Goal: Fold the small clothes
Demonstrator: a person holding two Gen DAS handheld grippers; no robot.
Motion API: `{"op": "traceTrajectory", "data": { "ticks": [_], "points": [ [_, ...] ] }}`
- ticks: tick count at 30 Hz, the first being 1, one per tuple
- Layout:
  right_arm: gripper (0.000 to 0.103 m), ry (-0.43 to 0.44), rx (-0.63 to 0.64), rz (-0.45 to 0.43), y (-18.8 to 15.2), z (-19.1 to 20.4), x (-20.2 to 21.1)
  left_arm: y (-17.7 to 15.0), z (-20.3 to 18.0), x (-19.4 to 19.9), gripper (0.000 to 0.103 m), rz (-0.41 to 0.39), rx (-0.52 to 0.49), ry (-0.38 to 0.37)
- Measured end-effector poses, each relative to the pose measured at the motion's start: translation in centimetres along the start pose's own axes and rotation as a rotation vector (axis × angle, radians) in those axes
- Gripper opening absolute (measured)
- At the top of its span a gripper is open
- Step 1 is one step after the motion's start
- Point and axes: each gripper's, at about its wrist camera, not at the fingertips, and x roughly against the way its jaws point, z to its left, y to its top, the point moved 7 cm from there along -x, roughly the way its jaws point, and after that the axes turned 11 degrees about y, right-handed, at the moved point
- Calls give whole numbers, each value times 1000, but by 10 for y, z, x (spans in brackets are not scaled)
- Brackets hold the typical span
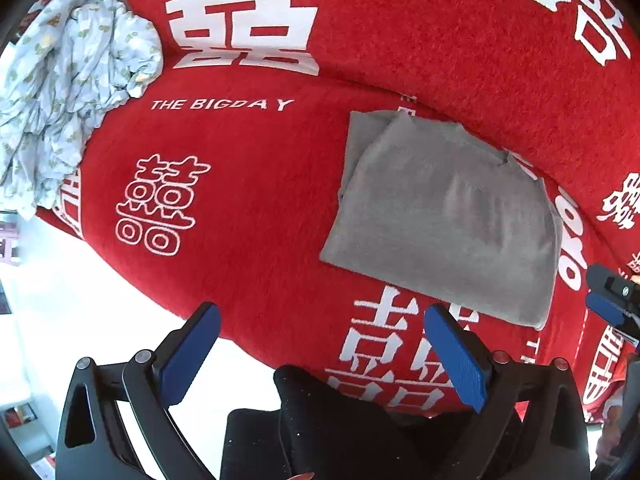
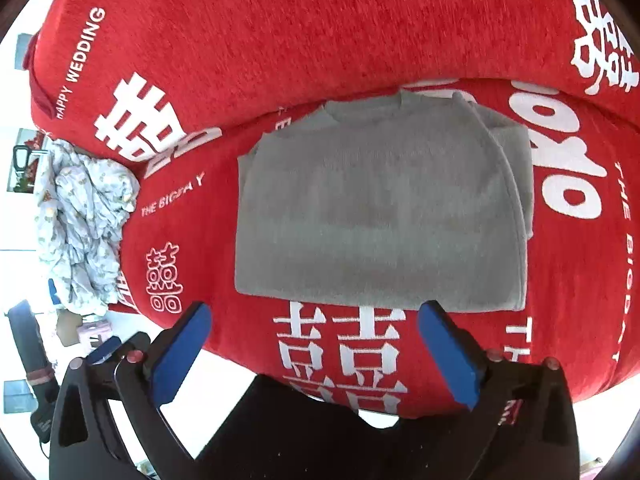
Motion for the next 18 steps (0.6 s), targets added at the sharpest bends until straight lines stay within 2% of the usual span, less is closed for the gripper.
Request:
{"op": "traceTrajectory", "data": {
  "ticks": [5, 18],
  "points": [
    [103, 82, -77, 54, -5, -9, -7, -9, -4, 5, 102, 10, 1, 11],
    [103, 147, -162, 53, -2, -42, 3, -9, -16, 17, 102, 11, 0, 51]
  ]
}}
